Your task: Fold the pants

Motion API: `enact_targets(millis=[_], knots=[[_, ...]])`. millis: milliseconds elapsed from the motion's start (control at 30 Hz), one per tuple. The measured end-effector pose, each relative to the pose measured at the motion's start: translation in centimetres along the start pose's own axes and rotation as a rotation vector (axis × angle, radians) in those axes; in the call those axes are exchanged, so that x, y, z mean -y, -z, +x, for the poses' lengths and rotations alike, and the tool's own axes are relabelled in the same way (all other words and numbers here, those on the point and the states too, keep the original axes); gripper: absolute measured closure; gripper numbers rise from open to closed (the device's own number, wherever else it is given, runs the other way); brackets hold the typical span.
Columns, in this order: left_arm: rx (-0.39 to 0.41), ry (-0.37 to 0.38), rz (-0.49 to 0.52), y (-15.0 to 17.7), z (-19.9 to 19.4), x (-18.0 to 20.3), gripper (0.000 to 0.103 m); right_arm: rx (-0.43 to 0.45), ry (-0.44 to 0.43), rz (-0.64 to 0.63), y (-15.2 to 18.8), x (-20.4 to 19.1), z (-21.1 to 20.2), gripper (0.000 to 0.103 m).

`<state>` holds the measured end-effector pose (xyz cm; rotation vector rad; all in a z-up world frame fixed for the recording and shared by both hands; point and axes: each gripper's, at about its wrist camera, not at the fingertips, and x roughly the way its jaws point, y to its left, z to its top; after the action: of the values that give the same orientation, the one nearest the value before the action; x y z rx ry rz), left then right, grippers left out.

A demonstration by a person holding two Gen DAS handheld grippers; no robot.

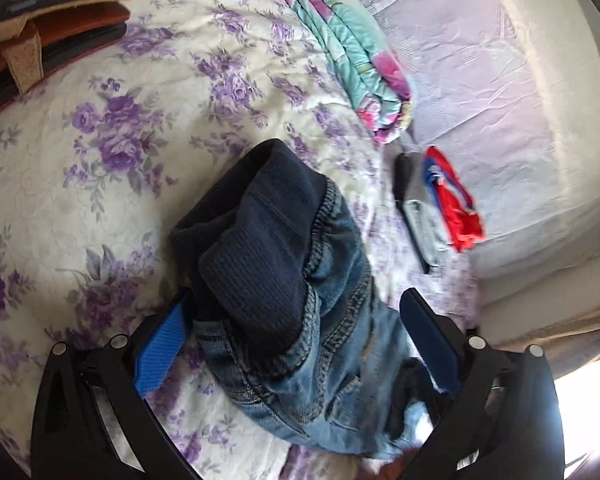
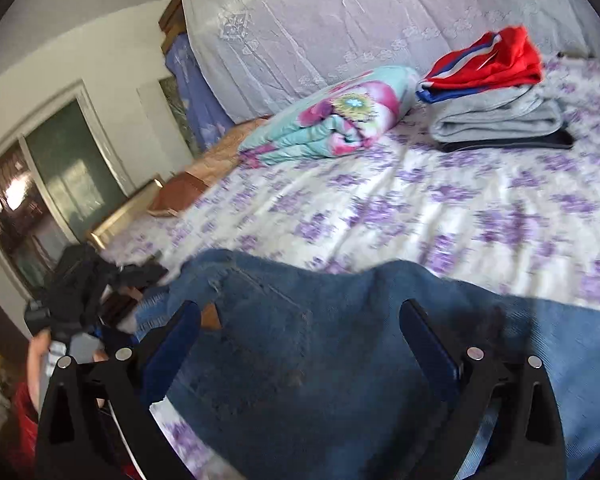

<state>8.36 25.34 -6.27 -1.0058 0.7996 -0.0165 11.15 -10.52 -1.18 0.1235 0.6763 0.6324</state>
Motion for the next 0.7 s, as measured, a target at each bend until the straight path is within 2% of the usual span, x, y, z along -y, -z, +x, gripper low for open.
enact_targets(millis=[133,200,233,267,300,333,400,567,700], knots=[[0.046,-0.050,0.040,0.4,0.5,0.6,0.005,0.087,0.172,-0.114,3.3,1.9,-5.7,0.003],[0.064,-0.058,0.055,0.5,0.7,0.7,0.005,0.059,0.297,-0.090,4.7,4.6,-7.1,0.003],[0.071,-0.061,0.069,0.5,0.7,0.8,0.005,0.041,0.332,-0.037,5.4,6.5,-7.6,0.003],[0.074,-0.063,0.079,0.6,0.7,0.7,0.005,0.030,0.321,0.031,5.9,8.2,-8.0,0.003],[0.076,-0.066,0.098,0.7,0.7,0.8,0.005,0.039,0.249,0.123,6.2,10.0,-8.5,0.003],[0.076,-0.068,0.113,0.8,0.7,0.9,0.005,0.085,0.169,0.190,6.4,11.4,-9.2,0.003],[0.069,-0.069,0.146,0.8,0.8,1.0,0.005,0.110,0.102,0.251,6.5,12.9,-9.4,0.003],[0.055,-0.021,0.122,0.3,0.6,0.3,0.005,0.109,0.124,0.222,6.5,12.4,-9.2,0.003],[0.019,0.065,0.092,0.1,0.0,-0.7,0.005,0.126,0.092,0.244,6.7,13.0,-9.6,0.003]])
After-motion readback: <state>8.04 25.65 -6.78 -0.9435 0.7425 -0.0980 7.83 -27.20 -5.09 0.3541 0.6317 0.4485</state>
